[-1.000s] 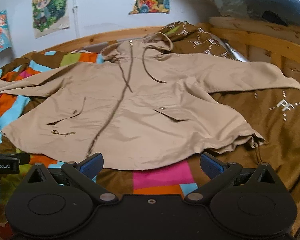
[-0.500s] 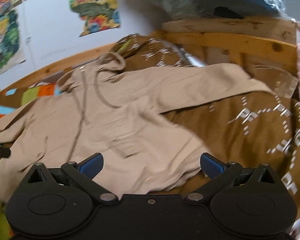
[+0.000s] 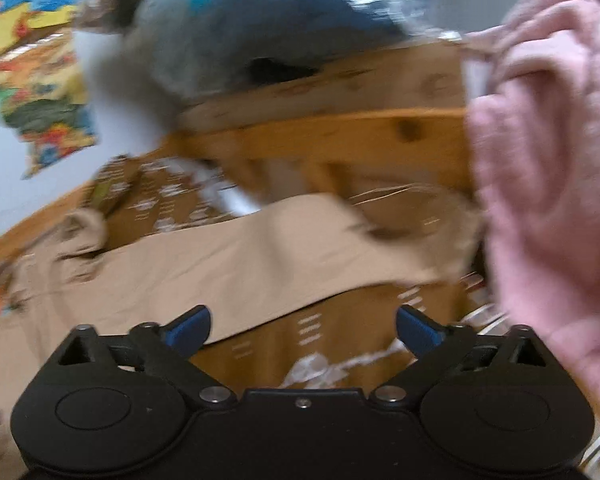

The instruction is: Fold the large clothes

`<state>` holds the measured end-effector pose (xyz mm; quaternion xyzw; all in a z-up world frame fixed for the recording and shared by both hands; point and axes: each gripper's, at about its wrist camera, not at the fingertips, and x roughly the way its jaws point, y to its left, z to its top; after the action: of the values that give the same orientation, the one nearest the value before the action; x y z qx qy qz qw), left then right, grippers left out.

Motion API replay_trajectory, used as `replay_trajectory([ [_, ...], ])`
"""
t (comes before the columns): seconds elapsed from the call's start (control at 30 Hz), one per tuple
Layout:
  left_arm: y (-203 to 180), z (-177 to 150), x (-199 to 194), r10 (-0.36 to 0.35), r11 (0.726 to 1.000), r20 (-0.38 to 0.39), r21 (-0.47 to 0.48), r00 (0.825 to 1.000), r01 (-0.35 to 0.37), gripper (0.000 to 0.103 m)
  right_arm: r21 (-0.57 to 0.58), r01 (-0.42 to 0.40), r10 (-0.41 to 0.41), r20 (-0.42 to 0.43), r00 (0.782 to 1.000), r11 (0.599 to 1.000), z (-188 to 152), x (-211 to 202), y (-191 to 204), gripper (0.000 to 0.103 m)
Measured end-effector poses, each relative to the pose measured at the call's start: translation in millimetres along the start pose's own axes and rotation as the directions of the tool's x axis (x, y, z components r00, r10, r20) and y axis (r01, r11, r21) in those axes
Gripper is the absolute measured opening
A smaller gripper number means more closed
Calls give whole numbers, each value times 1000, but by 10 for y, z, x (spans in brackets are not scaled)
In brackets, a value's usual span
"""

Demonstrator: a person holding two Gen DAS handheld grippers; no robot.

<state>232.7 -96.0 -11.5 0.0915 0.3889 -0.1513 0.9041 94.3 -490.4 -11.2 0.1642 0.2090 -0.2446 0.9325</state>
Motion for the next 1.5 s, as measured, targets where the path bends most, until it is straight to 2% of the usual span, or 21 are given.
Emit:
replay_trajectory([
  [0.13,61,-47,66,-4,1000,-27,-8,1000,4,102,65,144,-145,11,989,987,100,202,-277,82],
  [0.2,95,-25,61,-6,1000,-29,-24,1000,5,102,120,197,-199,3,980,973,126,298,-377,79],
  [0.3,160,13,-11,-4,999,-14,-53,1000,3,102,208,254,-256,-15,966,945,145,410,-514,68],
  [0.4,210,65,-89,4,998,10,-65,1000,-3,102,316,282,-288,-29,957,906,172,588,-617,59],
  [0.5,249,111,-154,-7,996,29,-86,1000,9,102,369,283,-308,8,951,885,192,706,-645,53],
  [0.6,283,163,-190,-45,993,39,-111,998,49,102,362,312,-342,18,940,878,223,835,-630,27],
  [0.63,293,185,-205,-55,991,46,-120,997,60,102,371,322,-354,19,935,871,223,850,-631,14],
  [0.73,340,270,-251,-121,979,74,-156,990,131,102,344,311,-353,68,933,886,216,816,-594,7],
  [0.8,396,350,-295,-196,957,103,-195,975,213,102,271,293,-338,136,931,917,207,710,-464,7],
  [0.83,438,400,-323,-263,934,124,-216,957,285,102,216,281,-320,177,931,935,212,666,-361,7],
  [0.87,480,443,-345,-342,901,146,-231,928,368,102,140,265,-291,223,930,954,215,607,-221,7],
  [0.97,562,573,-405,-570,747,216,-264,793,609,102,-74,196,-160,338,927,978,196,436,227,7],
  [1.07,544,657,-420,-657,661,255,-257,709,705,102,-235,73,25,390,920,969,143,235,725,6],
  [1.13,556,674,-373,-685,609,279,-288,673,739,102,-307,-22,144,378,914,951,75,119,1053,6],
  [1.2,593,668,-268,-698,554,297,-352,651,754,102,-374,-107,250,358,900,921,-57,30,1336,6],
  [1.27,642,625,-120,-702,495,313,-432,640,754,102,-435,-159,325,340,883,887,-230,-128,1576,6],
  [1.37,740,496,170,-717,354,329,-588,614,727,102,-510,-230,416,289,862,829,-552,-339,1841,6],
  [1.4,769,458,239,-710,328,335,-622,620,712,102,-538,-251,443,261,858,805,-666,-367,1920,6],
  [1.43,799,413,286,-693,318,338,-649,636,691,102,-559,-264,461,244,853,786,-782,-442,1985,6],
  [1.47,820,386,338,-675,331,327,-668,662,667,100,-580,-284,482,220,848,764,-895,-498,2049,6],
  [1.5,826,369,371,-652,365,295,-685,699,630,97,-597,-300,499,200,843,745,-979,-531,2087,6],
])
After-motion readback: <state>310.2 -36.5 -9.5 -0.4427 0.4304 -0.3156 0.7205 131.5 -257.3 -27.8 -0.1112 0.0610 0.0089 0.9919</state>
